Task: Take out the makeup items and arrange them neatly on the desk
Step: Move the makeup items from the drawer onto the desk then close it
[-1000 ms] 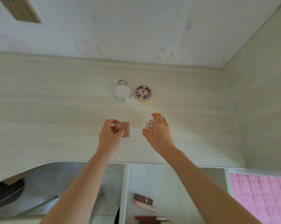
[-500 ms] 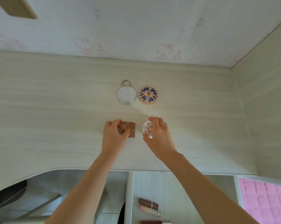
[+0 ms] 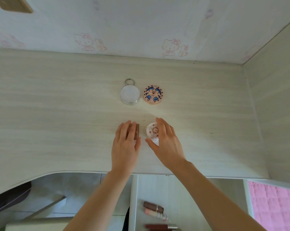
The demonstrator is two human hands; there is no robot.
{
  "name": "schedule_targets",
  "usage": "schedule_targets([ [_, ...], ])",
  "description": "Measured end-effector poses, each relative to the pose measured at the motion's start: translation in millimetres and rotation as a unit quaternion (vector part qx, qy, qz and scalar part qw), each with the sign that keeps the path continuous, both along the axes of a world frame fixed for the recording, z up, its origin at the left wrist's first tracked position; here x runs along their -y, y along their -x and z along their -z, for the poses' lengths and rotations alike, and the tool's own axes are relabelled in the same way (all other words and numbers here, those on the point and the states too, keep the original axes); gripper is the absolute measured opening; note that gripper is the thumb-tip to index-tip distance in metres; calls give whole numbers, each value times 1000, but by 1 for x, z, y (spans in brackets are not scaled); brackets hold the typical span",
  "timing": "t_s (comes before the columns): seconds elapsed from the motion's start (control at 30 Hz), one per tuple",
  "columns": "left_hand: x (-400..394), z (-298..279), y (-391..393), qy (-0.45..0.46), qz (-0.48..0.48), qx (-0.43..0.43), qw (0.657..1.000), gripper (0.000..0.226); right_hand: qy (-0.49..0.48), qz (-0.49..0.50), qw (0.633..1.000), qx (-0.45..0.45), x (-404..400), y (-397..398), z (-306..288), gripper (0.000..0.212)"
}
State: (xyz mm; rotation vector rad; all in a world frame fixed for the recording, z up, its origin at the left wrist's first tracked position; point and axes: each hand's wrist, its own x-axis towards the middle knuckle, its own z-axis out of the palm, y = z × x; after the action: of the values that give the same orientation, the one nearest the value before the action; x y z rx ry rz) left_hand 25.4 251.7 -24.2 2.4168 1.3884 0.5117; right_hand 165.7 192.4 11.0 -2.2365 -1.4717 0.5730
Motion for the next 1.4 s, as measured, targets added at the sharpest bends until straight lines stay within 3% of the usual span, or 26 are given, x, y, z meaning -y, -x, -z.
schedule_targets([
  [0.7,-47,8,-27,8,7,40,999,41,-17,22,1000,-9,-59,-15,4,63],
  [0.87,-46,3,-27,19,15,24,999,47,7,23,999,22,-56,-13,3,73],
  [1.13,-17,-19,-12,-13,49,23,998,45,8,10,999,49,-5,-7,-12,59],
  [1.4,75,-19,20,-14,92,16,996,37,-19,-25,997,70,97,4,-23,50],
])
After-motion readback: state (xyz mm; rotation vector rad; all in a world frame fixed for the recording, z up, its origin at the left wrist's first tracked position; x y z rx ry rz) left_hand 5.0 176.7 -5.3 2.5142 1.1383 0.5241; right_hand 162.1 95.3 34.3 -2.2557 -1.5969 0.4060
